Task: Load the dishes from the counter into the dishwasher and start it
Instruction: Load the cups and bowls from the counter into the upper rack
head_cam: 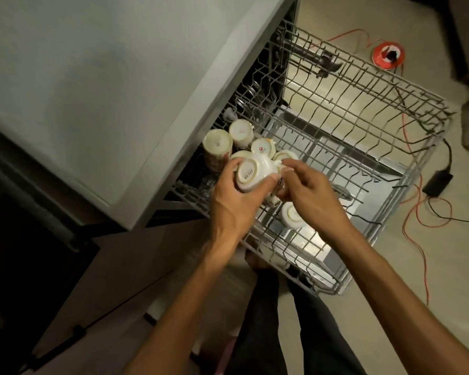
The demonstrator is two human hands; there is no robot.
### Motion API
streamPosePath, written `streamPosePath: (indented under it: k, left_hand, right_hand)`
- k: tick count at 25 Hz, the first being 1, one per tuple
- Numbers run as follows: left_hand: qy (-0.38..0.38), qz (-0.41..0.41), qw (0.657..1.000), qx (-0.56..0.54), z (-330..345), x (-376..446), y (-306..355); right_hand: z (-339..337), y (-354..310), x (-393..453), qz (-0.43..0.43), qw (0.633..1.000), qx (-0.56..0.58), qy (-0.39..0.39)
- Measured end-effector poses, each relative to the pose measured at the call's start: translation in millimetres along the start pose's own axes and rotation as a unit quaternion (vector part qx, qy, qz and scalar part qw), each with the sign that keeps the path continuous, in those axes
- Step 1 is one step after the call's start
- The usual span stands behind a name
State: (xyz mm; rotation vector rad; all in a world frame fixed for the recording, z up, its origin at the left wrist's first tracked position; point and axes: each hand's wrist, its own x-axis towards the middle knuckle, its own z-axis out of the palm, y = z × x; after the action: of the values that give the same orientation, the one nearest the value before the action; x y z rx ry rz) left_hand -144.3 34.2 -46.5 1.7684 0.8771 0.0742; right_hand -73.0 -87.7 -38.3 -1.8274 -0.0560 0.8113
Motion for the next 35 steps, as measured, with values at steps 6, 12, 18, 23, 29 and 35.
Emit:
streamPosePath:
  k: [6,12,18,23,29,35]
  left_hand:
    - [0.033,0.05,0.996,0.067,40.3,135.4,-17.8]
    - [0.082,0.046,0.993,0.077,62.0,240.9,-30.7]
    - [0.079,0.027,0.99,0.115,69.5,272.8,-52.6]
    - [0.072,0.033,0.985,0.157,72.7,275.0,-56.9]
    - [0.063,0.064,0.964,0.249,81.6,259.2,-55.2]
    - [0.049,0.051,0.957,0.28,85.7,257.6,-55.5]
  right_hand:
    - [-0.2,10.3,136.9,-0.115,0.986,-0.119,0.013]
    - [2.7,15.9,231.2,-0.171,0.966,-0.189,-0.05]
    - [8.8,25.8,266.3,-0.109,0.95,-0.275,-0.095]
    - [10.7,31.6,273.3,-0.086,0.941,-0.315,-0.091]
    - [11.7,41.2,269.0,-0.096,0.918,-0.375,-0.083]
    - [9.4,41.6,265.5,-0.107,0.914,-0.382,-0.09]
